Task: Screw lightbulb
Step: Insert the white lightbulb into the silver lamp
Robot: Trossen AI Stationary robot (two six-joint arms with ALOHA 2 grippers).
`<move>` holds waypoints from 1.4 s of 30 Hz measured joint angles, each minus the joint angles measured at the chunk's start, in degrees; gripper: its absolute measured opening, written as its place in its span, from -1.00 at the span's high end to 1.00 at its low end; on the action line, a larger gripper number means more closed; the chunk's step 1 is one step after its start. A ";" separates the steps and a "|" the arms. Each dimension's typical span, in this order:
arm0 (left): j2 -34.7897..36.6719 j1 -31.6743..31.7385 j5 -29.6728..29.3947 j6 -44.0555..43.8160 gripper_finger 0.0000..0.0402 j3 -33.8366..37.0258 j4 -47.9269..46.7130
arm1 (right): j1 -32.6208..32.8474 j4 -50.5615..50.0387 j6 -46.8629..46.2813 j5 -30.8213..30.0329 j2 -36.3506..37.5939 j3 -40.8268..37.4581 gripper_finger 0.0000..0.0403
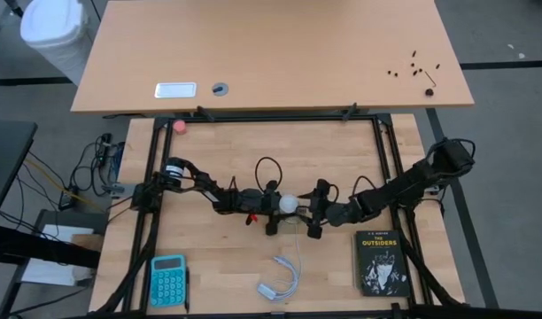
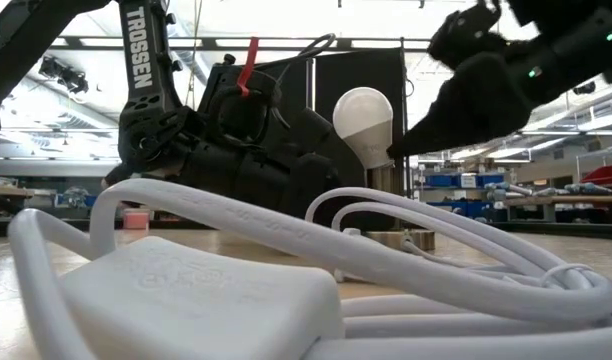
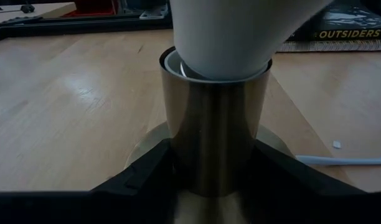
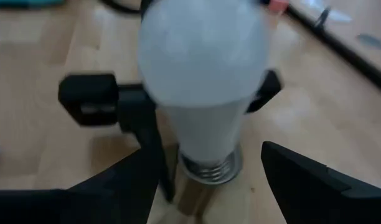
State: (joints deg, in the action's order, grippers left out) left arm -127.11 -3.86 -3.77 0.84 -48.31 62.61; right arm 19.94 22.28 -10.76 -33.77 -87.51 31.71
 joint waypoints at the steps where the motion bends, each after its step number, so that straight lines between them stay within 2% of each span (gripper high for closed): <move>1: 0.00 0.00 0.00 0.00 -0.04 0.00 0.00 | -0.34 -0.30 -0.02 0.89 -0.96 0.47 -0.45; 10: 0.00 -0.01 0.01 -0.42 -0.04 0.04 -0.01 | -2.53 0.21 2.00 2.33 -3.34 3.51 -0.69; 16: 0.00 0.00 0.02 -0.59 -0.04 0.04 0.00 | -3.27 5.34 4.21 3.60 -3.51 3.99 -0.71; 21: 0.00 0.00 0.02 -0.59 -0.04 0.04 0.00 | -3.30 10.82 5.53 4.89 -5.76 4.02 -0.63; 27: 0.00 0.00 0.02 -0.68 -0.04 0.04 0.00 | -3.28 14.30 5.86 3.71 -7.97 4.00 -0.47; 34: 0.00 0.00 0.00 -0.84 -0.04 0.04 -0.02 | -3.21 14.03 6.08 2.07 -8.02 4.00 -0.19; 42: 0.00 0.00 0.00 -0.89 -0.04 0.04 -0.08 | -2.97 13.63 4.72 1.16 -8.02 3.96 -0.10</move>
State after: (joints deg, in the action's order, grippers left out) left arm -127.11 -3.86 -3.77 -0.04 -48.27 62.53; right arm 16.97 35.91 -6.04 -32.61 -95.53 35.67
